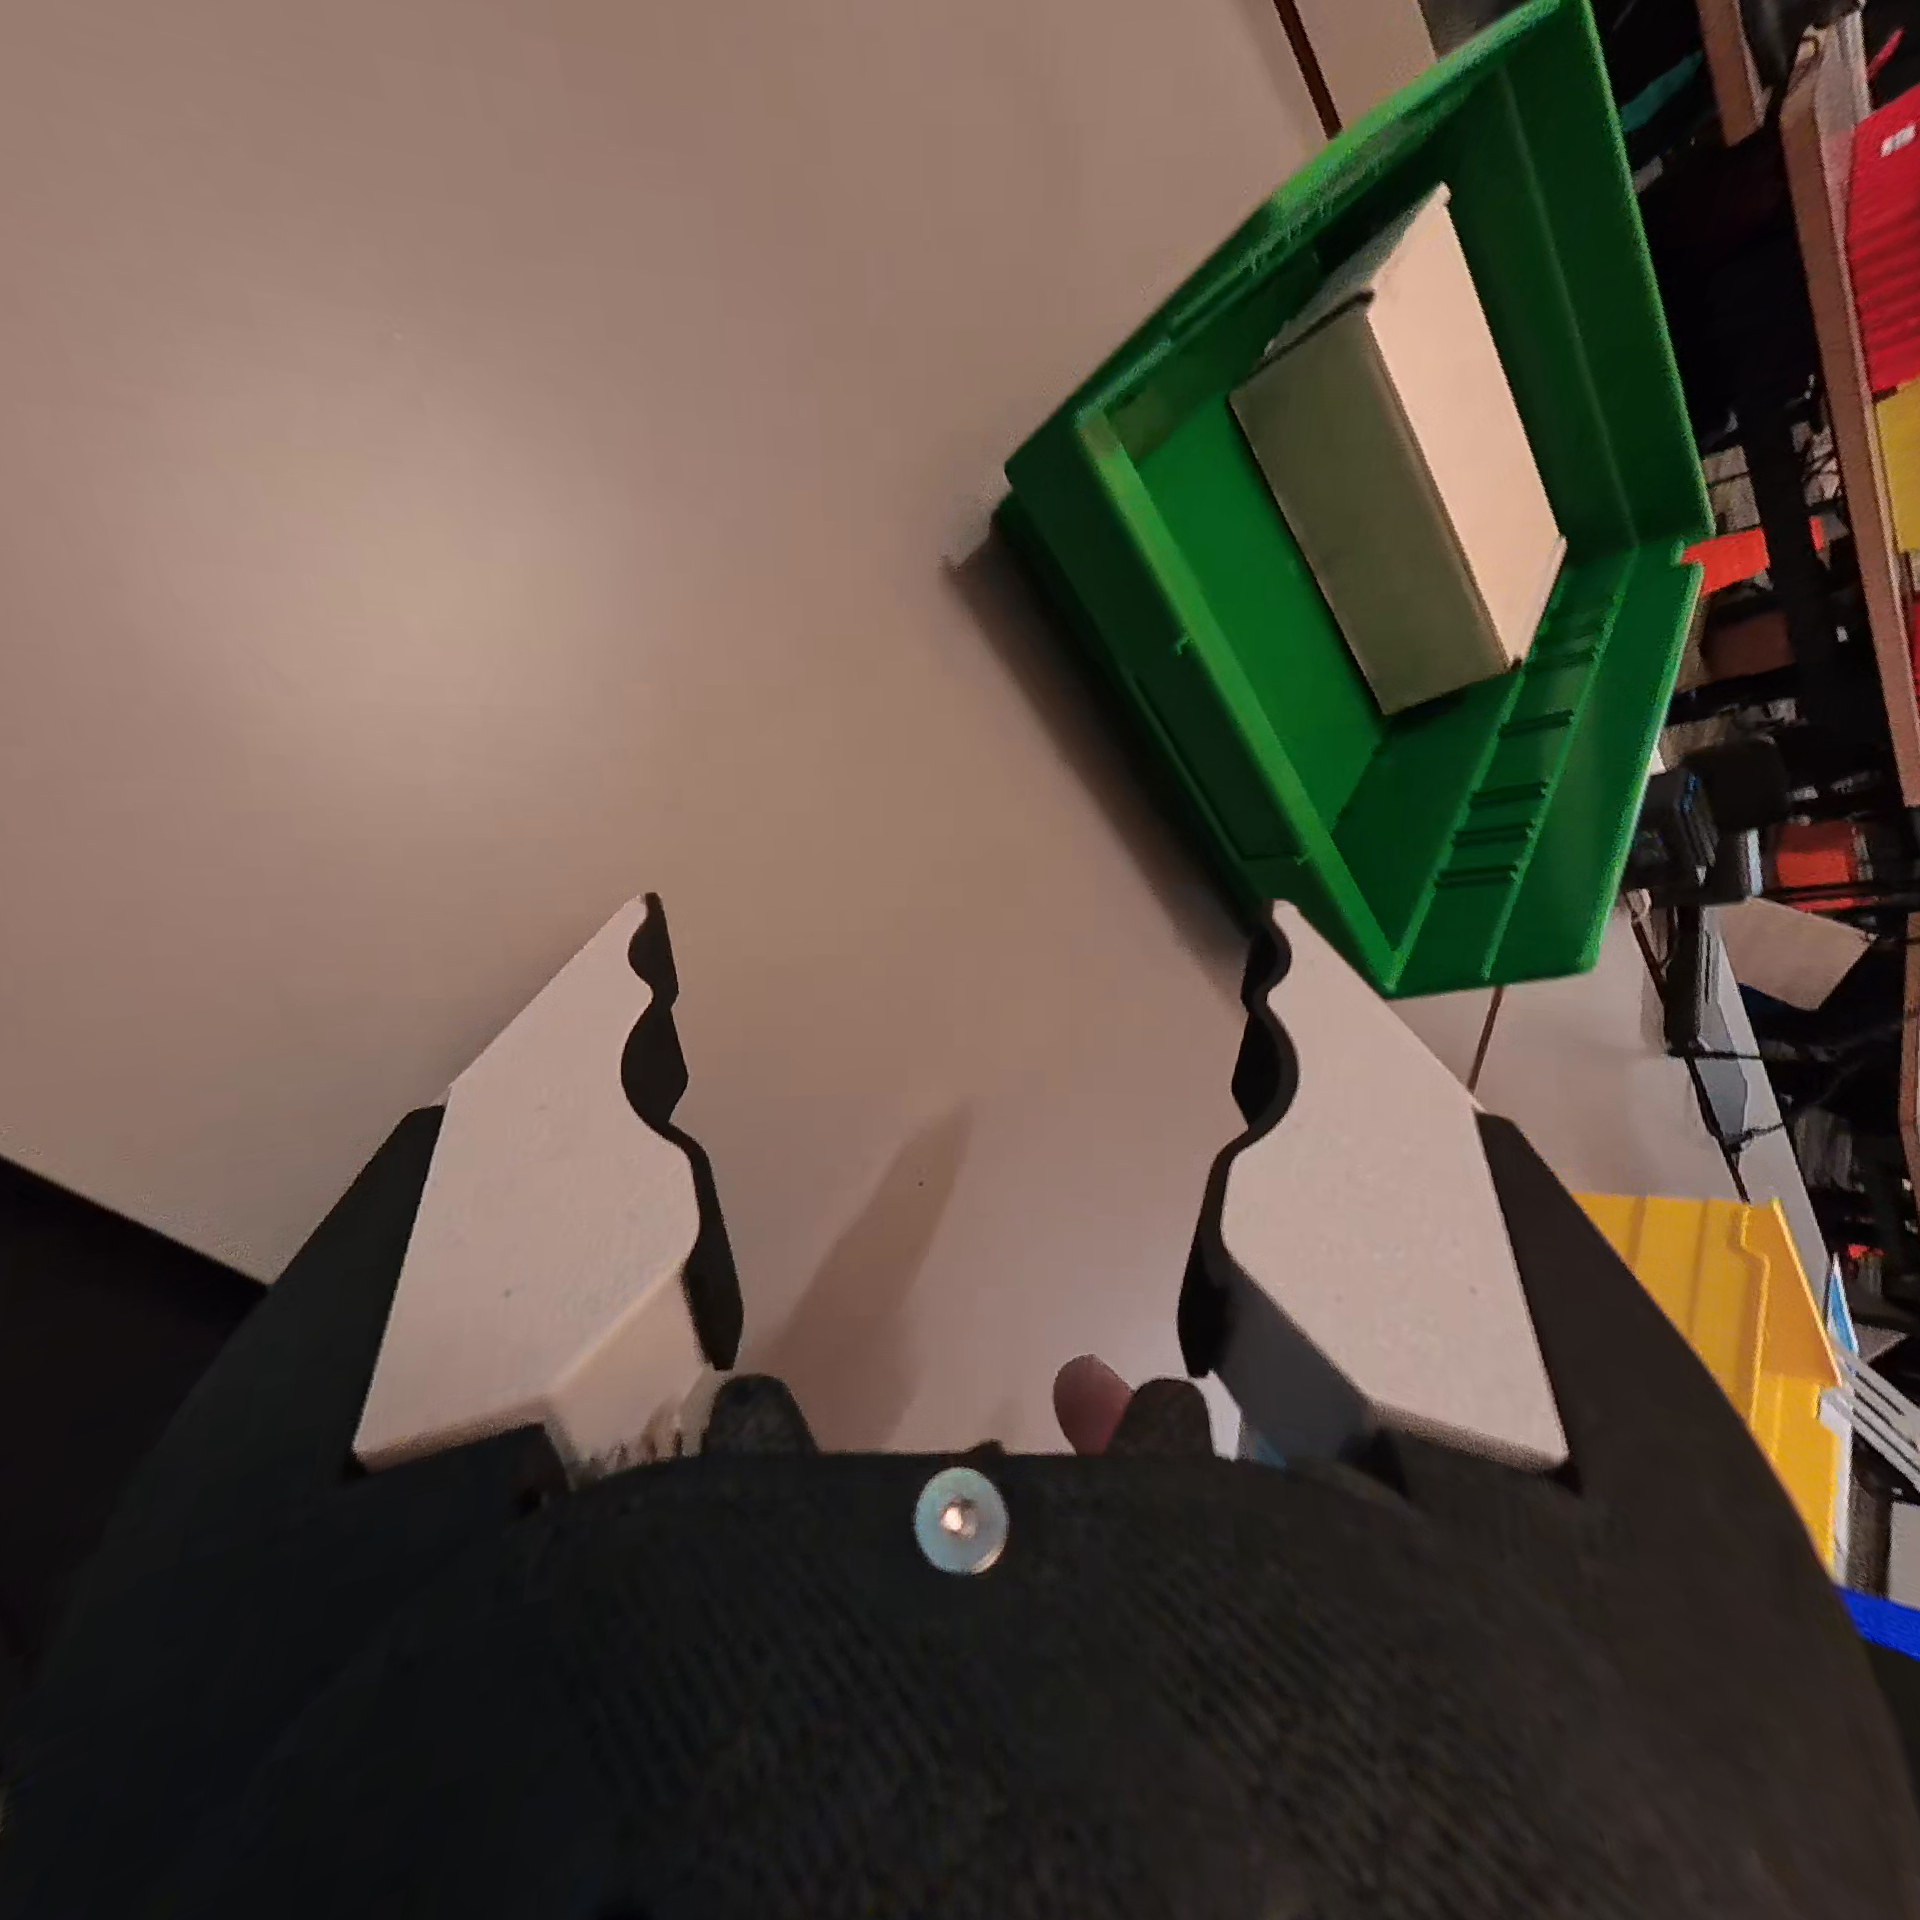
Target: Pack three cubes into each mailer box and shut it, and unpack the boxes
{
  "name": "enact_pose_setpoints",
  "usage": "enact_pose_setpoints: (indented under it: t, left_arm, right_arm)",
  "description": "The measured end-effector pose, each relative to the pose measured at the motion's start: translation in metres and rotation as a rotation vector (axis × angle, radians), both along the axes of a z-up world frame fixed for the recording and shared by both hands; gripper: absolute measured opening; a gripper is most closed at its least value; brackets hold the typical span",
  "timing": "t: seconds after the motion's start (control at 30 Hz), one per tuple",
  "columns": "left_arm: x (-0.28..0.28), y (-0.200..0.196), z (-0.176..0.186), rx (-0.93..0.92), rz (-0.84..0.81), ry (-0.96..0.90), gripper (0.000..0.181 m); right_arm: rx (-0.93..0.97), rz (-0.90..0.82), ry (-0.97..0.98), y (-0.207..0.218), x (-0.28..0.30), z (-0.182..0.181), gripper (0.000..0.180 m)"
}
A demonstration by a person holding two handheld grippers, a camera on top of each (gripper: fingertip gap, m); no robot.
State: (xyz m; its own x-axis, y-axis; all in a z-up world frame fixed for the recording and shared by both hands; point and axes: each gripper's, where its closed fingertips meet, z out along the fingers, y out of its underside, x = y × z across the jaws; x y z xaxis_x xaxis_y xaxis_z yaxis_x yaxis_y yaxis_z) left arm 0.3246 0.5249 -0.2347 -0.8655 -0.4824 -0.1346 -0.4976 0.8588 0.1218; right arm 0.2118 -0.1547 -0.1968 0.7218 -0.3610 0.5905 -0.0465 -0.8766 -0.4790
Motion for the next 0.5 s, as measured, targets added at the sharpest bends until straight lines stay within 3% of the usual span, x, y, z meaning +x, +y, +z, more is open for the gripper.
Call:
enact_pose_setpoints:
  t: [0.13, 0.27, 0.5]
  left_arm:
    - [-0.002, -0.002, 0.001, -0.007, 0.031, 0.024, 0.125]
    - [-0.01, -0.003, 0.007, -0.041, 0.087, 0.085, 0.116]
    - [-0.005, -0.009, -0.011, -0.058, 0.107, 0.071, 0.132]
  right_arm:
    - [-0.017, 0.008, -0.008, 0.006, 0.007, 0.001, 0.108]
    - [-0.041, 0.005, -0.012, 0.004, 0.008, 0.001, 0.108]
    - [-0.036, -0.005, -0.005, 0.002, 0.007, -0.004, 0.108]
